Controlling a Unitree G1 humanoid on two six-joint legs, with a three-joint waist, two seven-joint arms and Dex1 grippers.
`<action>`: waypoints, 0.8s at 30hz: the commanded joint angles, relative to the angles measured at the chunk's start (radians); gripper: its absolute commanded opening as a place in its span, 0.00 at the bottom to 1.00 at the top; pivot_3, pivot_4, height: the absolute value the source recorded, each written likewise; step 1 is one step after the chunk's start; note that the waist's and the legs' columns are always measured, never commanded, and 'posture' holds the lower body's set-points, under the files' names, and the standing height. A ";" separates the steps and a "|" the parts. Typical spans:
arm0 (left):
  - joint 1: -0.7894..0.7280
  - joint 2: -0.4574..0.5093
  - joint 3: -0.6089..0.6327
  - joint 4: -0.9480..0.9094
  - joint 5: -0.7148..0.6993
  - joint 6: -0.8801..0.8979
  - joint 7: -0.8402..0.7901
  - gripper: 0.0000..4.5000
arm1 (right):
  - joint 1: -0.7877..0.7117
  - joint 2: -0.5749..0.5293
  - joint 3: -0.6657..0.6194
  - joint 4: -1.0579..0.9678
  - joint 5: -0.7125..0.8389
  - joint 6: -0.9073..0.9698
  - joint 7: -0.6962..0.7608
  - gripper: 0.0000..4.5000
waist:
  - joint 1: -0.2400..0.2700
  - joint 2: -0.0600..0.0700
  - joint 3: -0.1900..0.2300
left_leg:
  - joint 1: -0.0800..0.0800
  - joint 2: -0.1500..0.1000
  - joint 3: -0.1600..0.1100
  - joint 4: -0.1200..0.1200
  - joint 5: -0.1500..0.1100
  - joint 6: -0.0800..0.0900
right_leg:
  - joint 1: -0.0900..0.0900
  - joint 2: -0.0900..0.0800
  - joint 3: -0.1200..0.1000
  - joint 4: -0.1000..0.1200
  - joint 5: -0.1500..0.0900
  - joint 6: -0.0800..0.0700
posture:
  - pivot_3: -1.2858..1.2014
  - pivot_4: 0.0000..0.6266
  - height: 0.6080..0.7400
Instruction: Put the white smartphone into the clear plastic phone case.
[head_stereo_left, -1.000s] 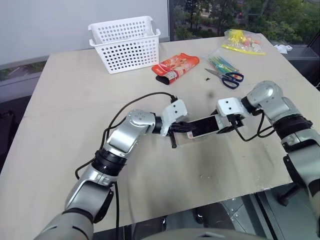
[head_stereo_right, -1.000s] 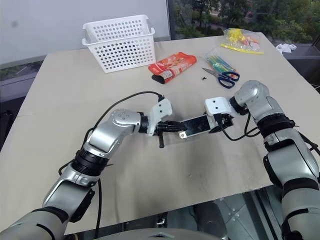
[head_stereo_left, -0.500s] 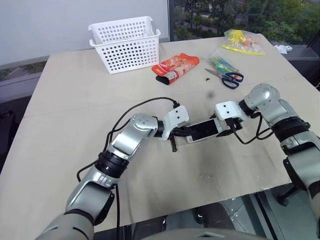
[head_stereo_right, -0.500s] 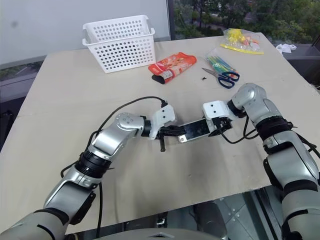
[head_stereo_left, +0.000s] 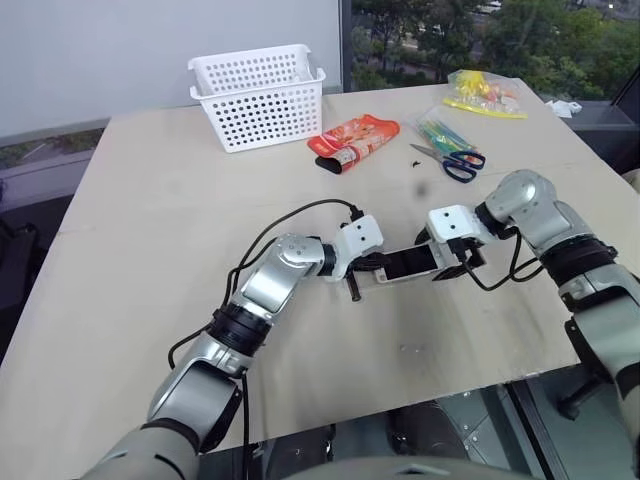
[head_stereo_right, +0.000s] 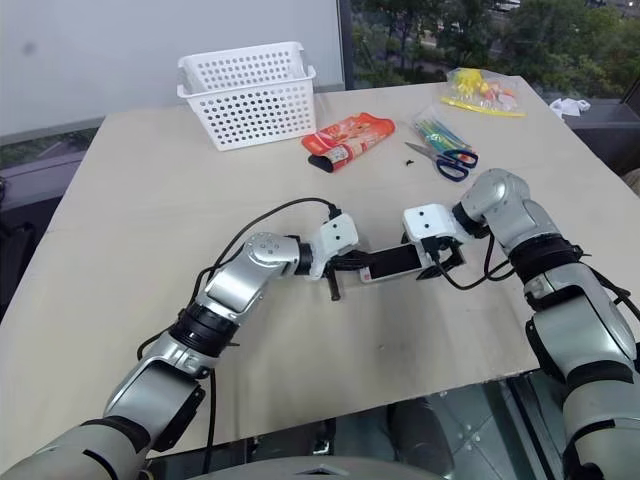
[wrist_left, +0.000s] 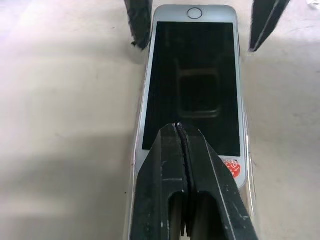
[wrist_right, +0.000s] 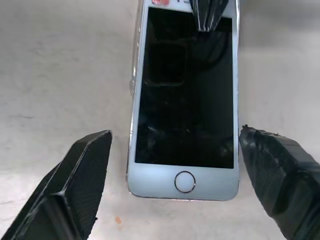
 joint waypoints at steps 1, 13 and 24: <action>0.061 0.011 -0.063 0.105 0.064 0.029 -0.003 0.00 | -0.023 -0.029 -0.040 -0.038 0.025 0.030 0.052 0.98 | -0.001 0.000 0.000 | 0.002 0.000 0.000 0.000 0.000 0.000 | 0.002 0.000 0.000 0.000 0.000 0.000 | 0.52 0.24 1.00; 0.067 0.009 -0.005 0.008 0.036 0.038 0.001 0.00 | 0.050 -0.139 -0.122 -0.158 0.082 0.189 0.011 0.83 | 0.000 0.000 -0.002 | 0.007 0.002 0.000 -0.002 0.000 0.000 | 0.006 -0.001 0.001 -0.001 0.000 0.000 | 0.52 0.24 1.00; 0.037 0.218 0.179 -0.345 -0.071 0.282 -0.042 0.00 | 0.128 -0.154 -0.103 -0.194 -0.012 0.159 -0.114 0.02 | -0.005 0.000 -0.001 | -0.016 0.000 0.001 -0.006 0.000 0.000 | -0.019 0.000 0.001 -0.002 0.005 0.001 | 0.52 0.24 1.00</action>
